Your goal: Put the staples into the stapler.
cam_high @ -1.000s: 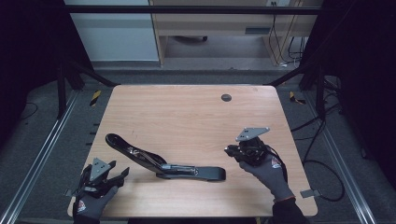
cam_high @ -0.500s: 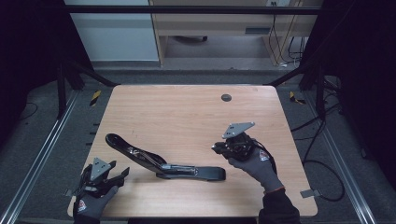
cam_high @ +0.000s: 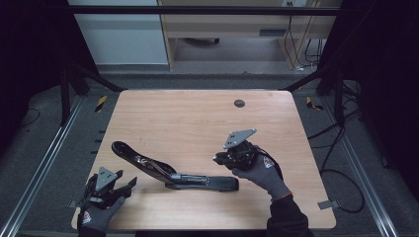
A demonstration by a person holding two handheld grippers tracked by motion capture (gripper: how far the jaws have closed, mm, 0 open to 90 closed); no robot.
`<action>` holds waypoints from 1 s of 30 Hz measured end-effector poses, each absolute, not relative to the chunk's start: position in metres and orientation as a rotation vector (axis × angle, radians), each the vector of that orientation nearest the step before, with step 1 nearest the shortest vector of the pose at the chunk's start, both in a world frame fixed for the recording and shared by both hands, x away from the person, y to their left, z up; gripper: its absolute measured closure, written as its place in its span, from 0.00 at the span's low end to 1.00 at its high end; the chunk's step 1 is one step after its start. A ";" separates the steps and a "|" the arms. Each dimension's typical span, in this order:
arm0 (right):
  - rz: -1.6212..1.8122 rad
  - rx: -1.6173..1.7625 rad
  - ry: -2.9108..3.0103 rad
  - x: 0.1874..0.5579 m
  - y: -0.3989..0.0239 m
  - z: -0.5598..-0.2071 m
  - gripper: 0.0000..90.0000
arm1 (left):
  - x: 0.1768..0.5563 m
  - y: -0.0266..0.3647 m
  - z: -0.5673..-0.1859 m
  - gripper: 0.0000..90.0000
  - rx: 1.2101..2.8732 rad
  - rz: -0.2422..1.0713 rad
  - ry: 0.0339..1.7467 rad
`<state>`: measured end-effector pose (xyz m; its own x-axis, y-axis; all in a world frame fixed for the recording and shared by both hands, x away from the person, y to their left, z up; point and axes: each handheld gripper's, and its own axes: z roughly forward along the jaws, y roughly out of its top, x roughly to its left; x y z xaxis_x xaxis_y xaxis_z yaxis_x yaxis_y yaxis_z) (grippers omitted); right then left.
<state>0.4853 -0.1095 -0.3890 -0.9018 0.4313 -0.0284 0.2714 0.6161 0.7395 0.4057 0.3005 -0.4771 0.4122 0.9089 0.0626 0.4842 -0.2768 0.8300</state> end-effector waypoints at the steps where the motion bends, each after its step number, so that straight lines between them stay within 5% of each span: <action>1: 1.165 0.568 2.641 0.486 -0.108 -0.390 0.87 | 0.406 0.301 -0.477 0.44 1.912 0.711 1.187; 30: 1.181 0.423 2.729 0.490 -0.078 -0.396 0.87 | 0.406 0.301 -0.476 0.43 1.913 0.711 1.183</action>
